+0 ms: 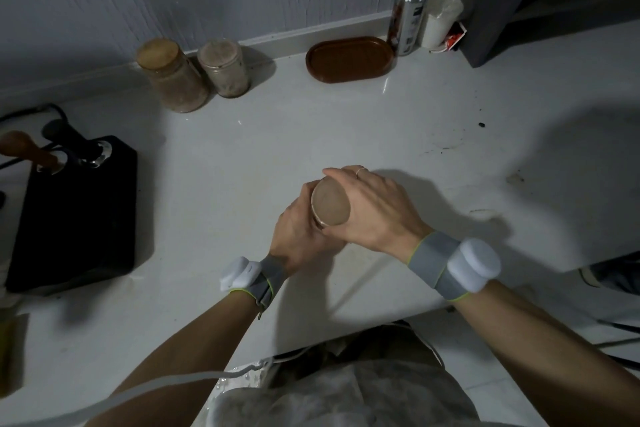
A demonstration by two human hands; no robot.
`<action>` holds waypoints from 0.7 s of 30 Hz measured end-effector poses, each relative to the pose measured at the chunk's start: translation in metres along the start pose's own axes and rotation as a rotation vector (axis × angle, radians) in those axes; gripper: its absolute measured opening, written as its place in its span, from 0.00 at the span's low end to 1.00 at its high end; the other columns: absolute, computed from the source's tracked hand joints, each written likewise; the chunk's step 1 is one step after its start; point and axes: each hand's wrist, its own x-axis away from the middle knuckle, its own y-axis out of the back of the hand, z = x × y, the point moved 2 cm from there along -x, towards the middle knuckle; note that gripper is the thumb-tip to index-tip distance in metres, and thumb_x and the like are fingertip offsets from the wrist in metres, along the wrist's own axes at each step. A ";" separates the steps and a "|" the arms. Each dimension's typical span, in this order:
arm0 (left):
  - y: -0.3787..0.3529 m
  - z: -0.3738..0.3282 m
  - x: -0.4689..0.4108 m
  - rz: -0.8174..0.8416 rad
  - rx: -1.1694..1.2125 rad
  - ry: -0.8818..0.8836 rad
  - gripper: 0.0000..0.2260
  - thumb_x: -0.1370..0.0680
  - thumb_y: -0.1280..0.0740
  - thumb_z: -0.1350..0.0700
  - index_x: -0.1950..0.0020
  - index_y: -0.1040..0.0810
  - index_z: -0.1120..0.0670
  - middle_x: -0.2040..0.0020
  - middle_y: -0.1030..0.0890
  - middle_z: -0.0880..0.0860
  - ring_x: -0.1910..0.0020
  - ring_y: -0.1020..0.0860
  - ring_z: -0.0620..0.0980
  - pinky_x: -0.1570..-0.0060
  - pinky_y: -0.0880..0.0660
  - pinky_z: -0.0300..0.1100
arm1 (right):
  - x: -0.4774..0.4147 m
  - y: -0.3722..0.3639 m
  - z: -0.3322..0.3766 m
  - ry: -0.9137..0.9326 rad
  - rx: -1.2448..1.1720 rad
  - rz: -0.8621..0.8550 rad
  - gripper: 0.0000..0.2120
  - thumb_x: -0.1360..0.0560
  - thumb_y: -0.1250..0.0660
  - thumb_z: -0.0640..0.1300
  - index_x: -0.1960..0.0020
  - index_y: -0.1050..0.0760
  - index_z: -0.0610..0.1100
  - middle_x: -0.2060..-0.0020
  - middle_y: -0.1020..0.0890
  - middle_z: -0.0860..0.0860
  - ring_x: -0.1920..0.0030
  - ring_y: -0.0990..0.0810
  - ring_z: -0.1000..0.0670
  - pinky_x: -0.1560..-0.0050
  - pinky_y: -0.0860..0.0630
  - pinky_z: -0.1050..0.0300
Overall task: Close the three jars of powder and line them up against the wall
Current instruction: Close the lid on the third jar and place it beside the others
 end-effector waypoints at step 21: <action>0.013 0.014 -0.020 -0.043 0.113 0.012 0.44 0.43 0.20 0.39 0.29 0.32 0.43 0.40 0.17 0.47 0.41 0.18 0.50 0.41 0.21 0.53 | -0.008 -0.012 -0.039 -0.089 -0.482 0.222 0.57 0.38 0.19 0.55 0.20 0.52 0.51 0.25 0.34 0.50 0.28 0.31 0.50 0.31 0.31 0.48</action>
